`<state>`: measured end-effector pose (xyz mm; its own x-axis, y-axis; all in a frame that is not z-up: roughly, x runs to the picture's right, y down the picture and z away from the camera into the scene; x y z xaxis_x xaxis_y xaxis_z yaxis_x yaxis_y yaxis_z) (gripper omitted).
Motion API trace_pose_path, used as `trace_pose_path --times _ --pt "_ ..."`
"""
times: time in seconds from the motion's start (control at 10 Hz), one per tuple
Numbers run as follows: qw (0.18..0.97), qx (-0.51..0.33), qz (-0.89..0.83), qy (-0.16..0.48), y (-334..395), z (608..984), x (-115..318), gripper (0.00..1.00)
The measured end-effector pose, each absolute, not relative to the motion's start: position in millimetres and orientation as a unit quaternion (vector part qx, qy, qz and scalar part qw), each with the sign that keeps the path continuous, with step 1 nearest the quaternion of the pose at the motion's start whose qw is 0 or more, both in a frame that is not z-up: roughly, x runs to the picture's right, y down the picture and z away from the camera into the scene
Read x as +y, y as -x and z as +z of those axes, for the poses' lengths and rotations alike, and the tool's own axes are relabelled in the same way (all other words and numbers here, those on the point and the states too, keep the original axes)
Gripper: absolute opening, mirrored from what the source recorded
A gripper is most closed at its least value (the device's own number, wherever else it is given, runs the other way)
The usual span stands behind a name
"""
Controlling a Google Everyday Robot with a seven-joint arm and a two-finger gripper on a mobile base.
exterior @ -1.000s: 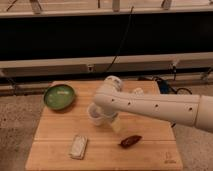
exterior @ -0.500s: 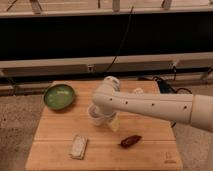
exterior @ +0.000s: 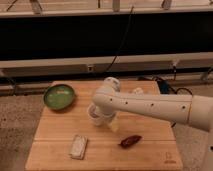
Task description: Place the ceramic cup in the ceramic bowl
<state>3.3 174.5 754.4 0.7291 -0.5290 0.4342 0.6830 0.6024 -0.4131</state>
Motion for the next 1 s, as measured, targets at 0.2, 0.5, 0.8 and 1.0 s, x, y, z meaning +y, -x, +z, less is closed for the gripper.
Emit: trace_pose_path --times 0.2,0.5,0.8,1.0 --pt "0.884 -0.137 -0.345 0.286 -3.2 755.5 175.1 0.80" --pt "0.881 -0.143 -0.347 0.287 -0.8 756.9 176.1 0.80" --pt "0.879 -0.148 -0.351 0.288 2.6 758.0 177.0 0.80" --pt "0.878 -0.151 -0.352 0.288 3.4 758.6 177.3 0.80"
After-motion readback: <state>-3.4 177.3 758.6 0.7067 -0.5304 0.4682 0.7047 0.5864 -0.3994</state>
